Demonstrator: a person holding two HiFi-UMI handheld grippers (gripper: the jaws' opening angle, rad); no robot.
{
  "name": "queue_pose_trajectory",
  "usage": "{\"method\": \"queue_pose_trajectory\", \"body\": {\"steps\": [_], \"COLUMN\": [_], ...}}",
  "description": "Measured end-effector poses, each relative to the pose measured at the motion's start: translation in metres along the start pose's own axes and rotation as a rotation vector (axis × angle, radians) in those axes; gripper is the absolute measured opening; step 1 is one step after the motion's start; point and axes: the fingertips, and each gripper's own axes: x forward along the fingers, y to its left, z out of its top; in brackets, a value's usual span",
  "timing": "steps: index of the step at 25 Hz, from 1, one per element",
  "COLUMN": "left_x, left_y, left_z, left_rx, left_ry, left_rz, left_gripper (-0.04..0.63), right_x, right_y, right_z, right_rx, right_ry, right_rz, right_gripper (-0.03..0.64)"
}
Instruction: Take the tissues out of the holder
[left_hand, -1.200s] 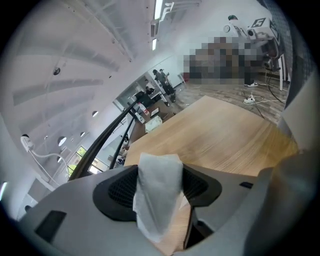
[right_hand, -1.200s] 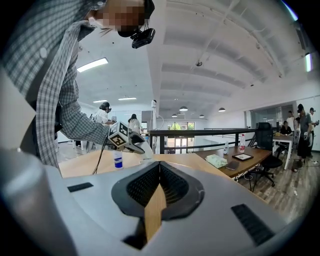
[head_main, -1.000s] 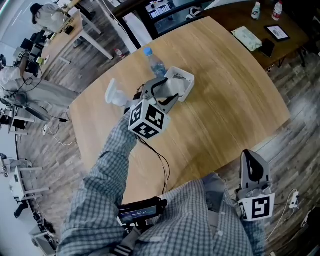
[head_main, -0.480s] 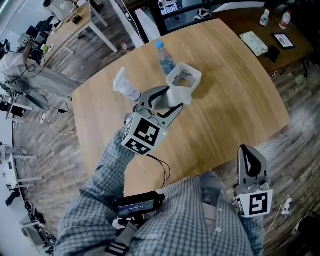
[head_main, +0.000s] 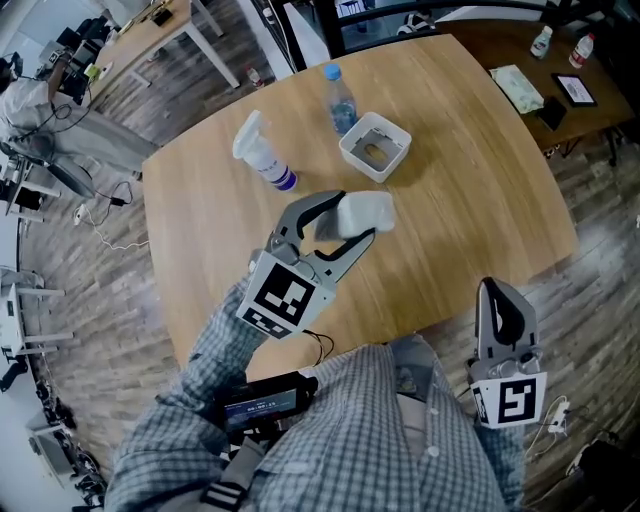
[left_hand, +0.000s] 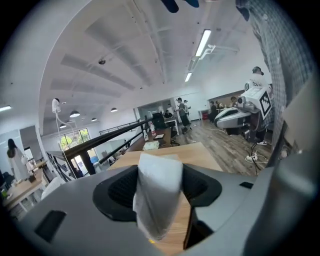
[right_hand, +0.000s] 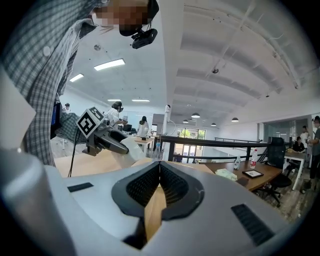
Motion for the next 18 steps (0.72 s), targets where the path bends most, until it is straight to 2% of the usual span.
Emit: {"method": "queue_pose_trajectory", "body": {"steps": [8, 13, 18], "left_x": [-0.018, -0.022, -0.021], "left_y": [-0.028, -0.046, -0.058], "left_z": [0.0, 0.009, 0.009], "left_rx": [-0.074, -0.083, -0.069], "left_ry": [-0.002, -0.051, -0.041], "left_rz": [-0.024, -0.055, -0.078], "left_gripper": [0.267, 0.267, 0.267], "right_x": [0.0, 0.001, 0.0], "right_y": [-0.005, -0.007, -0.009], "right_z": [0.006, 0.007, 0.007], "right_rx": [-0.005, -0.006, -0.006], "right_ry": [-0.011, -0.012, -0.013], "right_rz": [-0.015, -0.019, -0.022], "right_gripper": [0.011, 0.011, 0.011]}}
